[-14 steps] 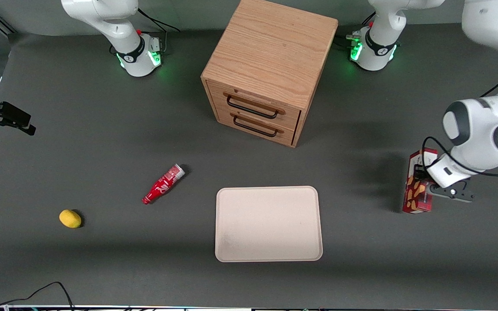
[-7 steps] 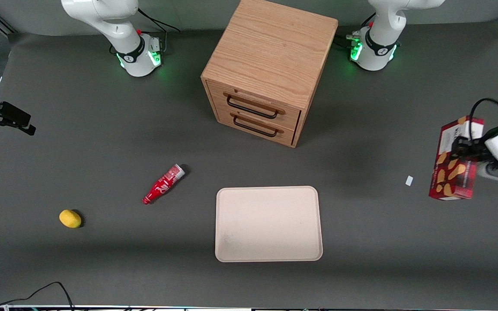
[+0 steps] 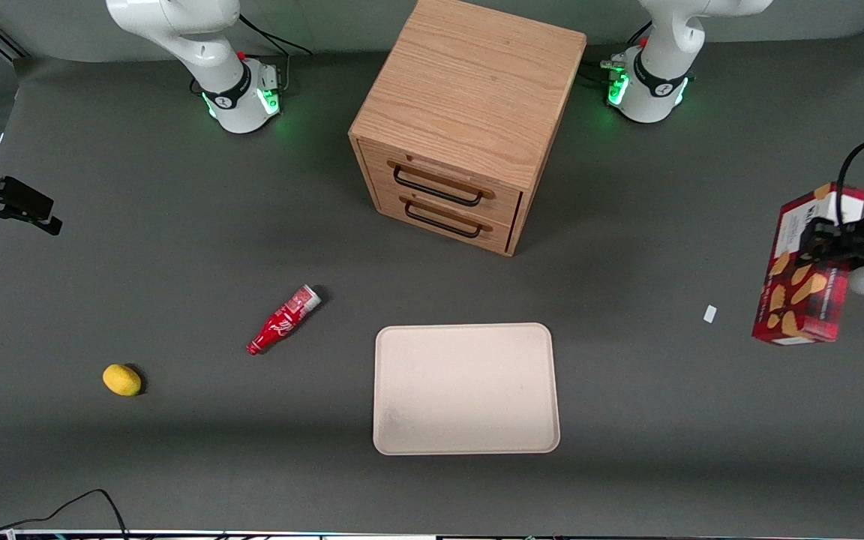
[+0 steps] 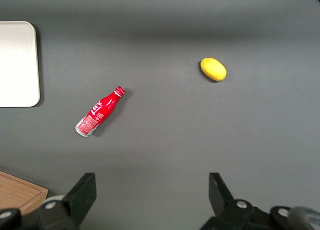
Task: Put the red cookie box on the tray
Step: 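Lift the shortbread box up off the table with the left gripper, then carry the held box over to the cream tray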
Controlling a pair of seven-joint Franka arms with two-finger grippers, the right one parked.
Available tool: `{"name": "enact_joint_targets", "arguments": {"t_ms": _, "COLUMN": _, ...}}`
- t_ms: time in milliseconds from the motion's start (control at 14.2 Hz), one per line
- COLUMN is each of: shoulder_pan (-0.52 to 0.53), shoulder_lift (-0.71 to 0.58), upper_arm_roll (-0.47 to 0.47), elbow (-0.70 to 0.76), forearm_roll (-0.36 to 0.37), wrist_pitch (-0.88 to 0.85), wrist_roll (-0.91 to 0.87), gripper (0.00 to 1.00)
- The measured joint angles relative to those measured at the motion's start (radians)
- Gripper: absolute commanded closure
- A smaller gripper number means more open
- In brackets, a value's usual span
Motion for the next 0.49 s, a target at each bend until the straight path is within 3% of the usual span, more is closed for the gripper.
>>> {"name": "enact_joint_targets", "arguments": {"t_ms": 491, "shoulder_pan": -0.179, "shoulder_lift": 0.243, "upper_arm_roll": -0.13, "elbow": 0.194, "forearm_roll": -0.001, "wrist_pitch": 0.116, "wrist_roll": -0.483, "gripper": 1.0}}
